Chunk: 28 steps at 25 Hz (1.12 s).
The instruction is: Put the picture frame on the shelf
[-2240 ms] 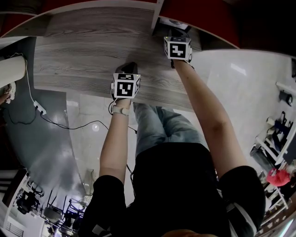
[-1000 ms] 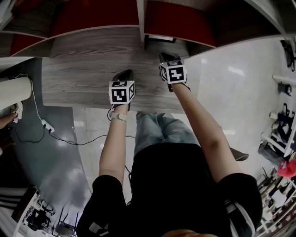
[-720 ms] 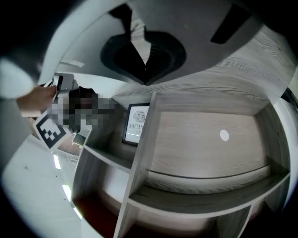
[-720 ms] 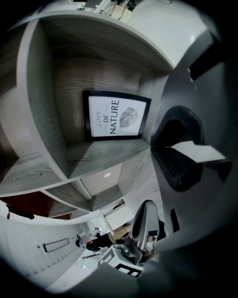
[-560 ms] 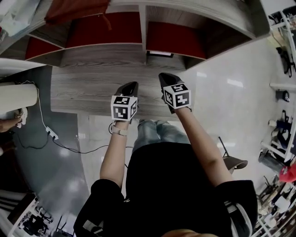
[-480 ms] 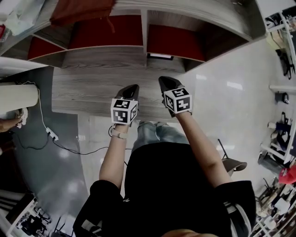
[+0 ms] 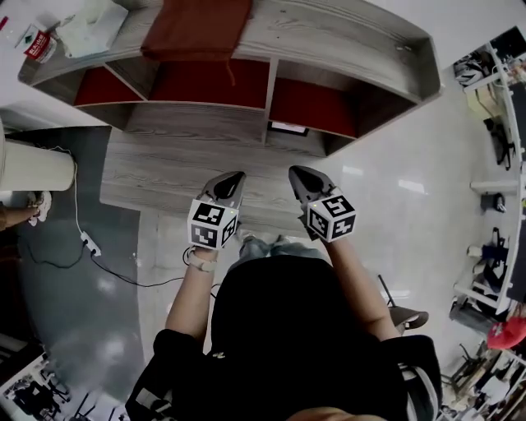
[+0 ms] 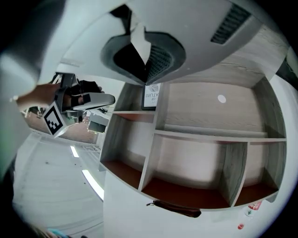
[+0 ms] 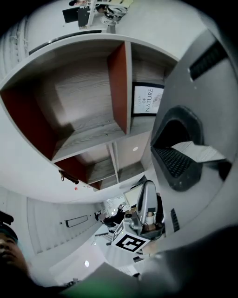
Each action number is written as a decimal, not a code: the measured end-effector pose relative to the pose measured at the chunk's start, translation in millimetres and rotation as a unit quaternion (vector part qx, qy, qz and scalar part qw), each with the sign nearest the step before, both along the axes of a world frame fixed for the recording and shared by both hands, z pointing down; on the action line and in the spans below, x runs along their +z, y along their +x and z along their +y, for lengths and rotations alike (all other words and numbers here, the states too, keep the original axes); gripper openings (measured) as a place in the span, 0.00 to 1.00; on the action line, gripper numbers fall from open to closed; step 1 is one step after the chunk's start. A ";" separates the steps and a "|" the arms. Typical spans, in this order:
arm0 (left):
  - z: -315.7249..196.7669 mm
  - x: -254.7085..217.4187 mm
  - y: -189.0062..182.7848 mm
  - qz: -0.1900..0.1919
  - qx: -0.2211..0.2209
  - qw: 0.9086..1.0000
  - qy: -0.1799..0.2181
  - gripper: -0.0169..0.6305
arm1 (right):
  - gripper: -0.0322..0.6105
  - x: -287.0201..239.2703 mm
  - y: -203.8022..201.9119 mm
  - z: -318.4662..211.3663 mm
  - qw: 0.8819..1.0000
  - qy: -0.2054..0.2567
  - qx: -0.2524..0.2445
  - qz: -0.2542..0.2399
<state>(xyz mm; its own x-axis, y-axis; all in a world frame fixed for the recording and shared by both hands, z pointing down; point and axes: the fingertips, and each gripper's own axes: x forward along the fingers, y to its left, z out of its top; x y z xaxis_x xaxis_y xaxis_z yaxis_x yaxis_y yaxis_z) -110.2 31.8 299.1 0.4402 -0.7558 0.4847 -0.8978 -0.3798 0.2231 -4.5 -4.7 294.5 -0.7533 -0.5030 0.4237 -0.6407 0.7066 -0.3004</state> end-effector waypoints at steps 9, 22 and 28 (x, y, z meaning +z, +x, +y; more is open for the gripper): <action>9.0 -64.9 10.3 0.048 0.017 0.995 0.085 0.04 | 0.05 -72.3 8.2 13.9 0.997 0.069 -0.040 -0.018; 5.6 -130.4 30.7 0.081 0.038 0.980 0.180 0.04 | 0.05 -117.4 16.2 18.0 0.991 0.114 -0.039 -0.059; 4.3 -141.0 38.5 0.080 0.044 0.976 0.196 0.04 | 0.05 -129.5 14.2 19.2 0.989 0.115 -0.036 -0.084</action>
<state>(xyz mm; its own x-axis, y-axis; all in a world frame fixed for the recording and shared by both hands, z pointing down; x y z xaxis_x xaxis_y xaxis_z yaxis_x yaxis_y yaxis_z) -71.7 36.1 158.1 0.5579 -0.8255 0.0854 -0.8235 -0.5378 0.1807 9.8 14.4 165.0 -0.8410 -0.5137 0.1701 -0.5406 0.8105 -0.2254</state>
